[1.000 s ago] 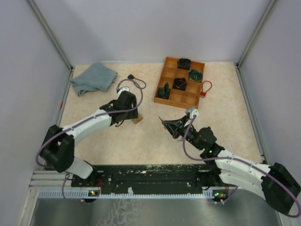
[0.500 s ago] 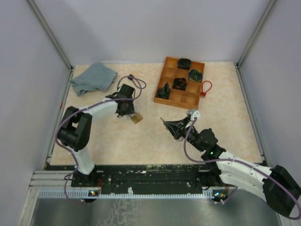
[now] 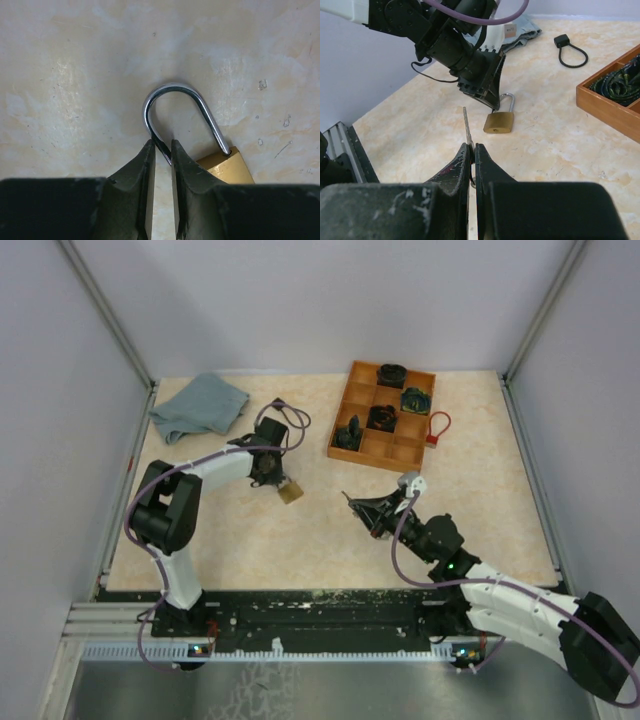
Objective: Unlock with the key
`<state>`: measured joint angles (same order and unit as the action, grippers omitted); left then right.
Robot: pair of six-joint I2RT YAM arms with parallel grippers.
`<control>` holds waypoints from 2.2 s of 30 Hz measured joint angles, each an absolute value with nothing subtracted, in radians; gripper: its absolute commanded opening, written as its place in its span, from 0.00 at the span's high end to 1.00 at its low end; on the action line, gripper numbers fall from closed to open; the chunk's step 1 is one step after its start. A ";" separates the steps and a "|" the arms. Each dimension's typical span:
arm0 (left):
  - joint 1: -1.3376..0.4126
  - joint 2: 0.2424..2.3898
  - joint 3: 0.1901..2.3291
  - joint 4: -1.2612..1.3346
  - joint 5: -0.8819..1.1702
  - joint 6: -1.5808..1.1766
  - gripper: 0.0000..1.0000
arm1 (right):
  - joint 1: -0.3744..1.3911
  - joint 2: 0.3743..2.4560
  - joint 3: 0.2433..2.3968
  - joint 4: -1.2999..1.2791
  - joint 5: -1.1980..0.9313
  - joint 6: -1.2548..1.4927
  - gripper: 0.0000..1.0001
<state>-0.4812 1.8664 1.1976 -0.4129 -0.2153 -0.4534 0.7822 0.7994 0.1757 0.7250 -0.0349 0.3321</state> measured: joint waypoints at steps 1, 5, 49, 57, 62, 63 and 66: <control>-0.481 1.866 1.198 -0.412 -0.208 -0.439 0.81 | 0.782 0.795 0.176 0.724 -0.035 0.332 1.00; -0.486 1.863 1.198 -0.422 -0.190 -0.390 0.87 | 0.782 0.785 0.176 0.725 -0.036 0.332 1.00; -0.657 1.784 1.143 -0.609 -0.197 -0.388 0.27 | 0.782 0.795 0.176 0.702 -0.068 0.333 1.00; -0.657 1.801 1.140 -0.593 -0.199 -0.397 0.50 | 0.782 0.795 0.176 0.702 -0.071 0.333 1.00; -0.657 1.791 1.128 -0.582 -0.201 -0.415 0.35 | 0.782 0.795 0.177 0.702 -0.073 0.333 1.00; -0.657 1.785 1.122 -0.576 -0.200 -0.420 0.34 | 0.782 0.795 0.177 0.702 -0.073 0.333 1.00; -0.656 1.753 1.082 -0.550 -0.189 -0.445 0.32 | 0.782 0.795 0.177 0.701 -0.073 0.333 1.00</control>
